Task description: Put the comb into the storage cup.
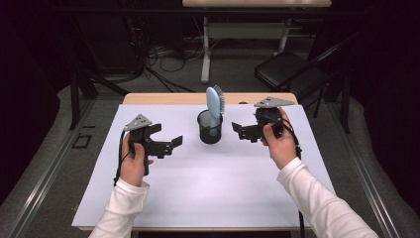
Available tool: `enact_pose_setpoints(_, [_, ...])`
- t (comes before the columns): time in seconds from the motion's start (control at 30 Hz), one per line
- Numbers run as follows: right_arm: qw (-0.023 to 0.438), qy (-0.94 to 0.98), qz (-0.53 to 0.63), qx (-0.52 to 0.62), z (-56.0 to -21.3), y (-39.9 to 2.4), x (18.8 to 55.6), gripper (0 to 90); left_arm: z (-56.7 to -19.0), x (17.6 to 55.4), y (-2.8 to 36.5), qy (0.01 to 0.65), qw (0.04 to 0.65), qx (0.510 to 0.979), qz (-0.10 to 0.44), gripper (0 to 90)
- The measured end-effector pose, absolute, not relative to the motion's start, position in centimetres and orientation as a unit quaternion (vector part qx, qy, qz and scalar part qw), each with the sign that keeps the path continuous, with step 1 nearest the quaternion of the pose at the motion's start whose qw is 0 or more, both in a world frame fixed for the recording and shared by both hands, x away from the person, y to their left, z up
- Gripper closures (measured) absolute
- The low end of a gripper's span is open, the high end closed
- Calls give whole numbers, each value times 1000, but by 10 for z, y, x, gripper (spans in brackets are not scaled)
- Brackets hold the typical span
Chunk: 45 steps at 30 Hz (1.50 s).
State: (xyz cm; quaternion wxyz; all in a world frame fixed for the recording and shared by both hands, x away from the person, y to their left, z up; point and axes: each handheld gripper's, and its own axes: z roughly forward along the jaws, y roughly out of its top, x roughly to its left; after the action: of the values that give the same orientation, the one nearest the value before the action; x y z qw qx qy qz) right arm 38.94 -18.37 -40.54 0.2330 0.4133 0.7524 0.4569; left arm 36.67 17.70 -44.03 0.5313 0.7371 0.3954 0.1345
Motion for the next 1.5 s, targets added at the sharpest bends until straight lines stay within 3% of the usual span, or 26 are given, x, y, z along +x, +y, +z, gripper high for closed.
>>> enact_pose_setpoints(1.5, [243, 702, 454, 492, -492, -262, 332, 0, -442, 369, 191, 409, 531, 728, 143, 8])
